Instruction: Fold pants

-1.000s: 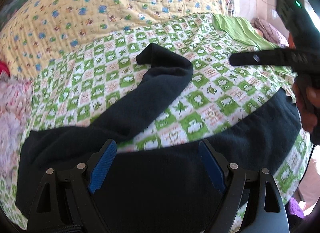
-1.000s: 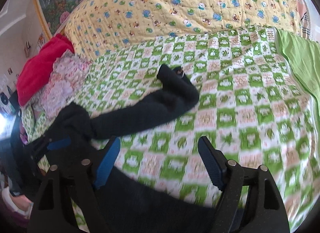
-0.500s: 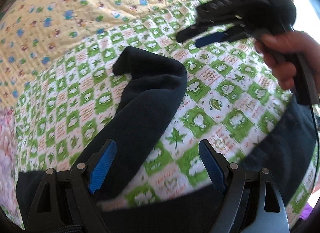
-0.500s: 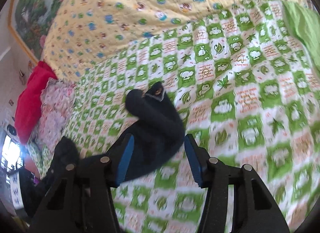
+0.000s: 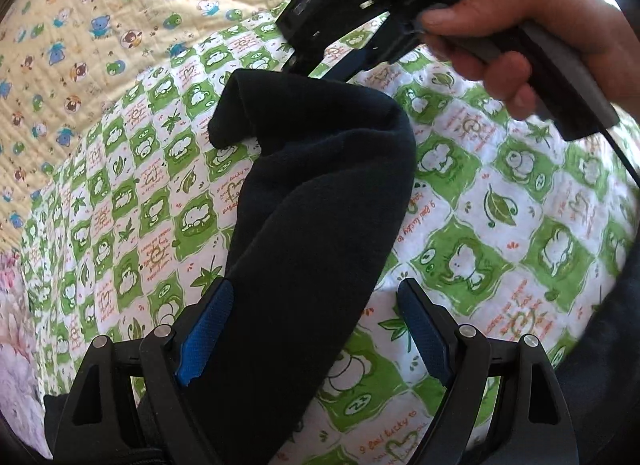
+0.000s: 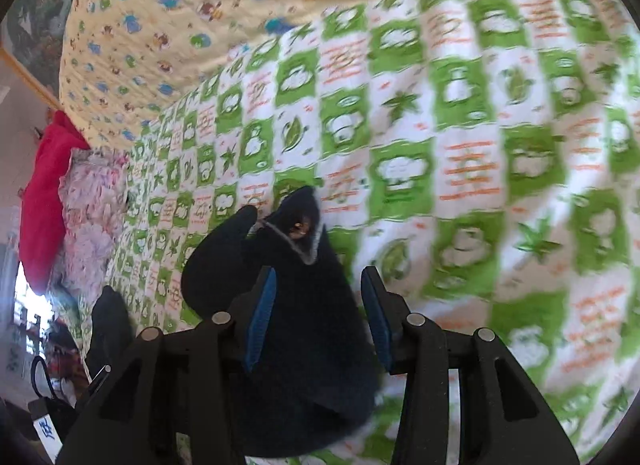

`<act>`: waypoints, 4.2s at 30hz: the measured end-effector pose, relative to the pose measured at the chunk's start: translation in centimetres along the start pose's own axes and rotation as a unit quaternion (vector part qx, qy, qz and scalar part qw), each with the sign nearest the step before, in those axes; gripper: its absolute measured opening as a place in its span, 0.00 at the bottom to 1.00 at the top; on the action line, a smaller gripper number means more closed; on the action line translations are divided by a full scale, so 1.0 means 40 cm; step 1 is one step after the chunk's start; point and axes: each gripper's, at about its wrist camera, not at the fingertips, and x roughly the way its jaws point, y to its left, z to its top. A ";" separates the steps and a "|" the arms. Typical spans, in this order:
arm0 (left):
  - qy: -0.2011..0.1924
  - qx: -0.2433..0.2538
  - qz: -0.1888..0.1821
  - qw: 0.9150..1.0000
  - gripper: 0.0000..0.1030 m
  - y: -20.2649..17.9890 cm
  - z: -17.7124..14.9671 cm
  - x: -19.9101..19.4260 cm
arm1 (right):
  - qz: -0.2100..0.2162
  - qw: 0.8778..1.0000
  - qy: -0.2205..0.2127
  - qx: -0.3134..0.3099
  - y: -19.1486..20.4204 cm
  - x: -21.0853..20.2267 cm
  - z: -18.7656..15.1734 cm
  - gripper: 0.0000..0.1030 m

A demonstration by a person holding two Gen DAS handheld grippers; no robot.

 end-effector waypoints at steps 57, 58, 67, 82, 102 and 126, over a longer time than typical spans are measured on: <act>-0.057 0.005 -0.100 0.993 0.08 -0.155 -0.321 -0.364 | -0.033 0.950 -0.197 0.239 -0.028 -0.580 -0.856 0.06; -0.057 0.008 -0.099 0.993 0.08 -0.159 -0.327 -0.364 | -0.036 0.949 -0.198 0.242 -0.030 -0.581 -0.867 0.06; -0.028 0.004 -0.111 0.993 0.25 -0.173 -0.350 -0.308 | -0.069 0.949 -0.175 0.253 -0.045 -0.562 -0.896 0.08; -0.038 -0.142 -0.067 0.987 0.46 -0.032 -0.430 -0.389 | -0.149 0.943 -0.248 0.163 0.076 -0.661 -0.857 0.15; -0.036 -0.303 0.024 0.952 0.62 0.233 -0.476 -0.419 | -0.016 0.992 -0.125 0.012 0.307 -0.395 -0.752 0.15; 0.129 -0.318 0.129 0.930 0.72 0.474 -0.302 -0.235 | 0.118 0.977 0.043 -0.170 0.607 -0.051 -0.690 0.41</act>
